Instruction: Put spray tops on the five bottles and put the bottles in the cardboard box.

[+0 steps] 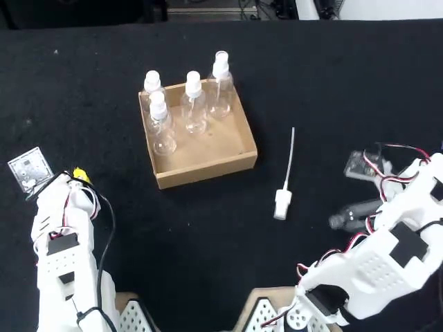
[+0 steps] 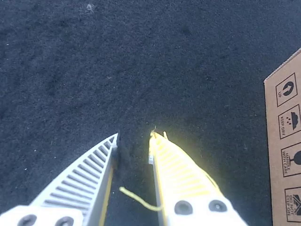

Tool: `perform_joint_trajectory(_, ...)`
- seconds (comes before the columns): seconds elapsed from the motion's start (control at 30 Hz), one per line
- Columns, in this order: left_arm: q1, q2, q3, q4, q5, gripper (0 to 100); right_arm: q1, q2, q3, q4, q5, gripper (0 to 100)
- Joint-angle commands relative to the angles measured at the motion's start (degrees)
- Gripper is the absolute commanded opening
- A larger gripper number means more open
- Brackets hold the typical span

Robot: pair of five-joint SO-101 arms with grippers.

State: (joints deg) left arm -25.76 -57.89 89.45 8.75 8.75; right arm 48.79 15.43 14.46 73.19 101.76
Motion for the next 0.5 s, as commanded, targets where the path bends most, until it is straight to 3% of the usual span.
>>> perform_joint_trajectory(0.0,0.84,-0.88,-0.31,-1.32,-0.70,9,-0.35,-0.48,-0.57,-5.36,-12.92,20.5)
perform_joint_trajectory(0.07,0.84,-0.88,-0.31,-1.32,-0.70,9,0.35,-0.57,-0.75,-5.36,-17.14,13.5)
perform_joint_trajectory(0.17,0.84,-0.88,-0.31,-1.32,-0.70,9,1.23,-1.01,-0.92,-5.27,-24.09,12.1)
perform_joint_trajectory(0.33,0.84,-0.88,-0.31,-1.32,-0.70,9,3.96,-0.84,-1.89,-5.19,-44.66,12.1)
perform_joint_trajectory(0.47,0.84,-0.88,-0.31,-1.32,-0.70,9,2.99,-0.57,-1.63,-4.75,-43.78,16.4)
